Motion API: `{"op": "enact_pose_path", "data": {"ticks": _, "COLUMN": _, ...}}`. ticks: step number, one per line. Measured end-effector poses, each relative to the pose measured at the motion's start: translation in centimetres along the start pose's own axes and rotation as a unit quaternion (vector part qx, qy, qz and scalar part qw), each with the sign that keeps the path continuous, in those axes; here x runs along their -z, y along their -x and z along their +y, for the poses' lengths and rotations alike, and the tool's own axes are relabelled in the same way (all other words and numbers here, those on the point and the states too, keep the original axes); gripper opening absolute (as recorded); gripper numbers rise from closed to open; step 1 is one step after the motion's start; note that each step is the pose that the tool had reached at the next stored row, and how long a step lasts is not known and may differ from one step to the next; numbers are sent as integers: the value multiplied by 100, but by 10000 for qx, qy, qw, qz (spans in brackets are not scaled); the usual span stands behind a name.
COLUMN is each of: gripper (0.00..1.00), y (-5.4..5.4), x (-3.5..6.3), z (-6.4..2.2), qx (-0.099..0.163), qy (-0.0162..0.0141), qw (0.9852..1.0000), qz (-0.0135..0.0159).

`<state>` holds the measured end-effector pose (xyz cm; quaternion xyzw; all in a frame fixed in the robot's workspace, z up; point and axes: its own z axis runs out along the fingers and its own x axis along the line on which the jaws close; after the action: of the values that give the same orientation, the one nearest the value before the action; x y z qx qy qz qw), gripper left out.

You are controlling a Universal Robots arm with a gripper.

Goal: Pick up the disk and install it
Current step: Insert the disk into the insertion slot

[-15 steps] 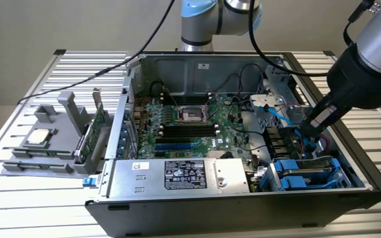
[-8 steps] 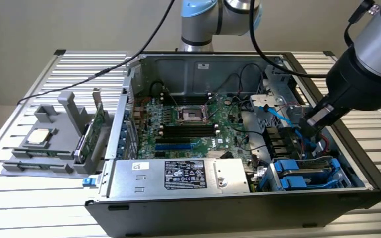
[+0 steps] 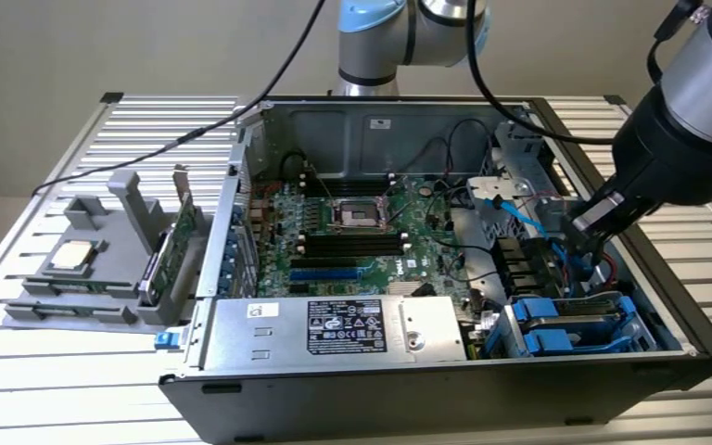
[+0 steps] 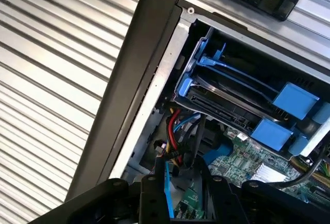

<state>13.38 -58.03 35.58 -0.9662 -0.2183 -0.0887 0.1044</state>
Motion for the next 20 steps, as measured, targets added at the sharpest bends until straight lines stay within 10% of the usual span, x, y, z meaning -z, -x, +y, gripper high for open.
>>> {"op": "enact_pose_path", "data": {"ticks": 11, "gripper": 36, "y": -11, "x": 56, "z": -11, "qx": -526, "qy": 138, "qw": 9984, "qz": 152}}
{"op": "enact_pose_path", "data": {"ticks": 20, "gripper": 36, "y": -10, "x": 54, "z": -10, "qx": -1275, "qy": 312, "qw": 9910, "qz": 277}}
